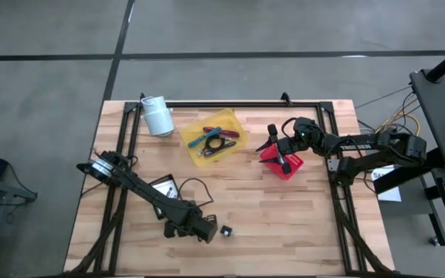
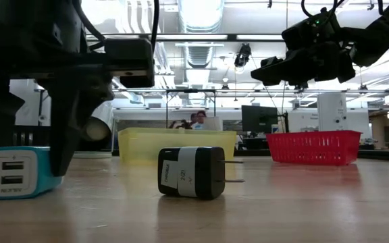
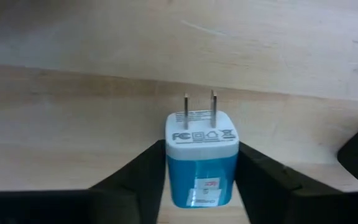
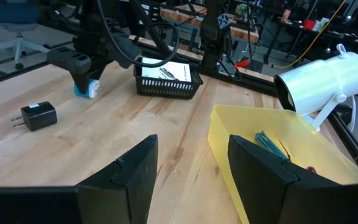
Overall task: Pick and place items into bin
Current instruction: Put the blue charger adapter into the red bin
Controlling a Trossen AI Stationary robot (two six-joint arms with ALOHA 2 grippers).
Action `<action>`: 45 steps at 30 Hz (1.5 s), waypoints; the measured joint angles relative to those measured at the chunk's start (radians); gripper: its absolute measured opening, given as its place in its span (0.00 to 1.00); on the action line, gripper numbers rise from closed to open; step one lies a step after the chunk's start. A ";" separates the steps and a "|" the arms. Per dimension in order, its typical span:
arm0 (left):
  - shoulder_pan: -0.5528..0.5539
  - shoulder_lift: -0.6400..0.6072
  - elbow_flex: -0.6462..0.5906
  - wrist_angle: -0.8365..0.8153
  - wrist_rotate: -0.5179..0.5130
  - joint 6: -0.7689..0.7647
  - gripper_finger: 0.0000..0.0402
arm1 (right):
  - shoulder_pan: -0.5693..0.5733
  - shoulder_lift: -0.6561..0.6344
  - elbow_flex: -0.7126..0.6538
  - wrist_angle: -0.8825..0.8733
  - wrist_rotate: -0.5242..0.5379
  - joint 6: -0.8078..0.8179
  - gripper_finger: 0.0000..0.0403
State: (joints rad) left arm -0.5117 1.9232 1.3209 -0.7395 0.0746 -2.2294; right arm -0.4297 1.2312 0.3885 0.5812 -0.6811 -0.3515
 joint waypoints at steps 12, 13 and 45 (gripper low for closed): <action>0.000 -0.011 0.024 -0.002 -0.038 0.084 0.32 | 0.000 0.000 0.000 0.000 0.000 0.003 0.45; -0.001 -0.018 0.033 -0.001 -0.074 0.099 0.32 | 0.000 0.000 0.000 0.000 0.000 0.003 0.45; 0.048 -0.152 0.066 0.206 -1.376 1.336 0.32 | 0.144 0.001 -0.028 0.439 -0.097 -0.010 0.45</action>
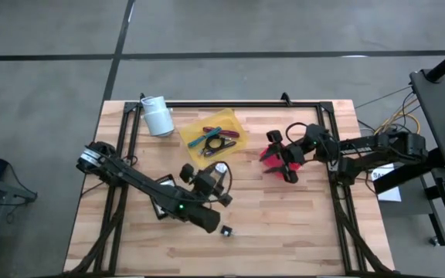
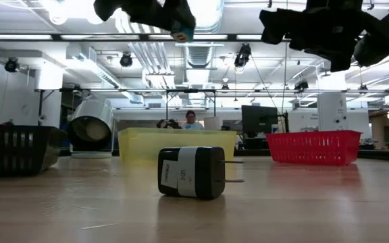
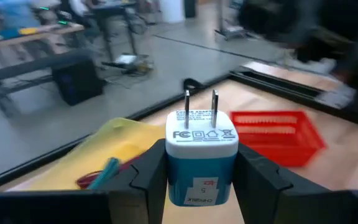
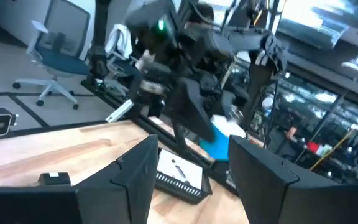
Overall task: Pick and place items into bin
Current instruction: Put the blue charger adapter into the red bin
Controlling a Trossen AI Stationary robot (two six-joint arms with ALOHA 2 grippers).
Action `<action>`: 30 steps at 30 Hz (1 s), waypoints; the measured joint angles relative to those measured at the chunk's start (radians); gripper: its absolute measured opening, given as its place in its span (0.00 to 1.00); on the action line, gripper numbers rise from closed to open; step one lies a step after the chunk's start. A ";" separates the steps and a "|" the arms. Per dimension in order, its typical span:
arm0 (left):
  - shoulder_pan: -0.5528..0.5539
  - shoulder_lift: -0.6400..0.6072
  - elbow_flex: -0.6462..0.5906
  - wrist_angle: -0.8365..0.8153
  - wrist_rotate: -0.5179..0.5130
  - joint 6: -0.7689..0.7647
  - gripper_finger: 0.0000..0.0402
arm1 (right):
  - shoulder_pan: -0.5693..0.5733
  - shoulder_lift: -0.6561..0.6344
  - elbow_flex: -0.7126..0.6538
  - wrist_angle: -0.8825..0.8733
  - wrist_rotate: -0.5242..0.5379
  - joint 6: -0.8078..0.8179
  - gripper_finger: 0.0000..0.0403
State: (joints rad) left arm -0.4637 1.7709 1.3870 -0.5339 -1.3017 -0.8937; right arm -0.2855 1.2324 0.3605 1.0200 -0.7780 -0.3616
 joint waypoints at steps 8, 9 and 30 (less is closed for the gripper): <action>0.000 -0.001 -0.005 0.614 0.265 0.657 0.32 | 0.000 0.000 0.044 -0.104 0.002 -0.007 0.45; 0.000 -0.001 -0.006 0.683 0.299 0.738 0.32 | 0.000 0.000 0.044 -0.104 0.002 -0.008 0.45; 0.187 -0.051 -0.371 1.690 0.835 1.138 0.32 | 0.000 -0.001 -0.028 -0.104 -0.004 -0.261 0.36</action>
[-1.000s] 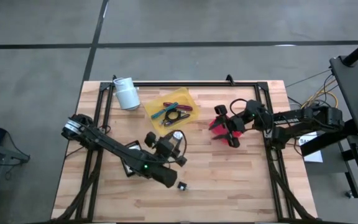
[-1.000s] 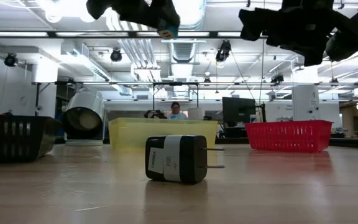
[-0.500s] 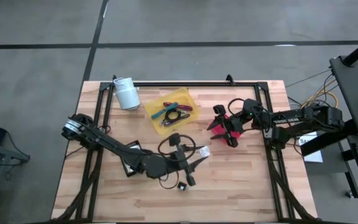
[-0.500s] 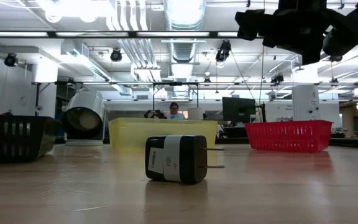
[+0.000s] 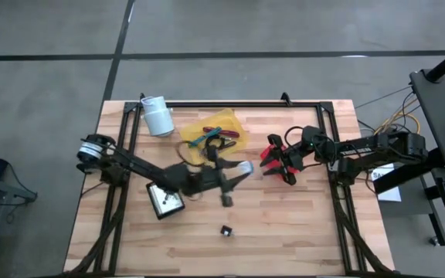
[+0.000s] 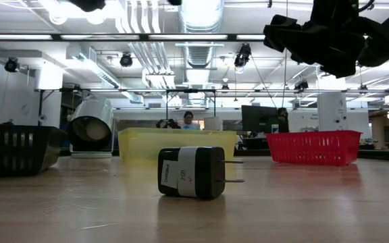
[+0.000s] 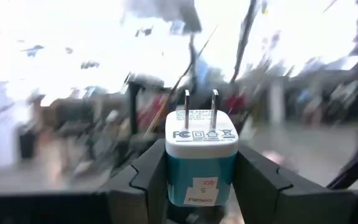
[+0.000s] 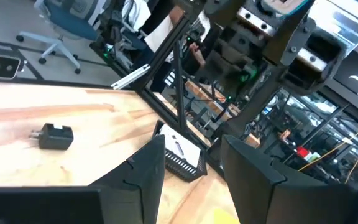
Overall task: Pick and place items into bin
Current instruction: Put the blue charger adapter into the red bin
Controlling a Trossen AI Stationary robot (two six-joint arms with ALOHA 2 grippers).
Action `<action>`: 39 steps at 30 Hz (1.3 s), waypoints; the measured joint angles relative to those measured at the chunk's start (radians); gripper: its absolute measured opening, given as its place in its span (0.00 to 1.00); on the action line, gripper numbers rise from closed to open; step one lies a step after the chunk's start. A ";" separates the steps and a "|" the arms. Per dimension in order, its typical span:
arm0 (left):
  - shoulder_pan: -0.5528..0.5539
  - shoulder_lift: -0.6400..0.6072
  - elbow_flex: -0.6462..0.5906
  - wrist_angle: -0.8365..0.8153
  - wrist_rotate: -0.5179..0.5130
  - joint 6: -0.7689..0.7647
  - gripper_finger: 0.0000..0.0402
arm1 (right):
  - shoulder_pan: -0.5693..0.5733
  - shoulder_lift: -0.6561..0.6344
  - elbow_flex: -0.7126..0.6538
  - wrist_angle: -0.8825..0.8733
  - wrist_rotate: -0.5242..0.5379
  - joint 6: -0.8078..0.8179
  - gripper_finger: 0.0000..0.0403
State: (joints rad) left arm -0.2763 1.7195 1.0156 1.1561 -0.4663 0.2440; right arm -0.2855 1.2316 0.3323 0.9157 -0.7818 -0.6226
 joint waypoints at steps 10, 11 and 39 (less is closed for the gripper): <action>0.064 0.013 -0.280 0.415 0.233 -0.140 0.32 | 0.060 0.007 0.034 0.001 -0.031 -0.110 0.39; 0.065 0.011 -0.280 0.419 0.233 -0.140 0.32 | 0.074 0.008 0.043 0.001 -0.029 -0.141 0.40; 0.121 0.007 -0.160 0.364 0.207 -0.133 0.32 | 0.299 0.035 0.281 -0.005 0.471 -0.593 0.59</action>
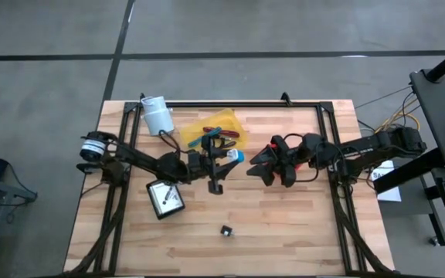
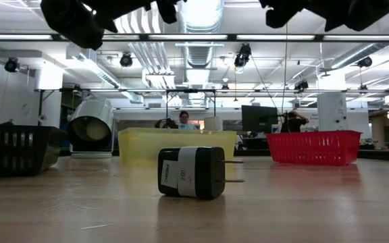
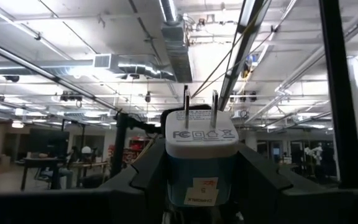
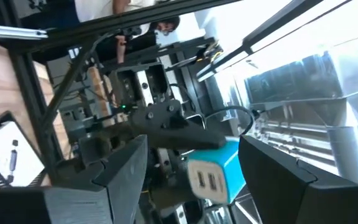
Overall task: Pick and place items into bin
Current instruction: Put the blue charger adapter into the red bin
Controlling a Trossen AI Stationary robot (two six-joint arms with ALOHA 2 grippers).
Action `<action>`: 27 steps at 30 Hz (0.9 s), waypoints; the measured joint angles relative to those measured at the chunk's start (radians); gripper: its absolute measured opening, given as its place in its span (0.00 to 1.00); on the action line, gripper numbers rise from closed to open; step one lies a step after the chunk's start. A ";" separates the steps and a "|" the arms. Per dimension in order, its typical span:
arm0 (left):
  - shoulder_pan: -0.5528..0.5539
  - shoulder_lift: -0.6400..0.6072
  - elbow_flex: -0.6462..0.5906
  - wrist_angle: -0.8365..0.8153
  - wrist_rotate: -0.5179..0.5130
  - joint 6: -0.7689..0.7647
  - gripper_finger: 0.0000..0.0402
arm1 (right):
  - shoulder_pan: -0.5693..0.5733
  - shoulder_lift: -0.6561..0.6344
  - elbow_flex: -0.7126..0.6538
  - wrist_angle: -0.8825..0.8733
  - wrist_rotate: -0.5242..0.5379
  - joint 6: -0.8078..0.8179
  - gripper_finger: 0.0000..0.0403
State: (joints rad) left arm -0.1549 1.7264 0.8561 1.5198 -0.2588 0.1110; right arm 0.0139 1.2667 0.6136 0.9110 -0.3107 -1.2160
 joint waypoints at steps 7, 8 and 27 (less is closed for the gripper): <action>0.017 0.018 0.051 -0.019 0.035 -0.001 0.32 | 0.002 0.000 0.033 -0.004 0.000 -0.024 0.59; 0.020 0.021 0.056 -0.020 0.038 0.000 0.32 | 0.002 0.000 0.037 -0.004 0.000 -0.026 0.59; 0.069 0.072 0.150 -0.020 0.097 -0.053 0.32 | -0.002 -0.001 0.087 -0.048 0.023 -0.068 0.59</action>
State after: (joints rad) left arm -0.0860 1.7985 1.0065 1.4998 -0.1621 0.0576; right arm 0.0124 1.2655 0.7002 0.8631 -0.2880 -1.2836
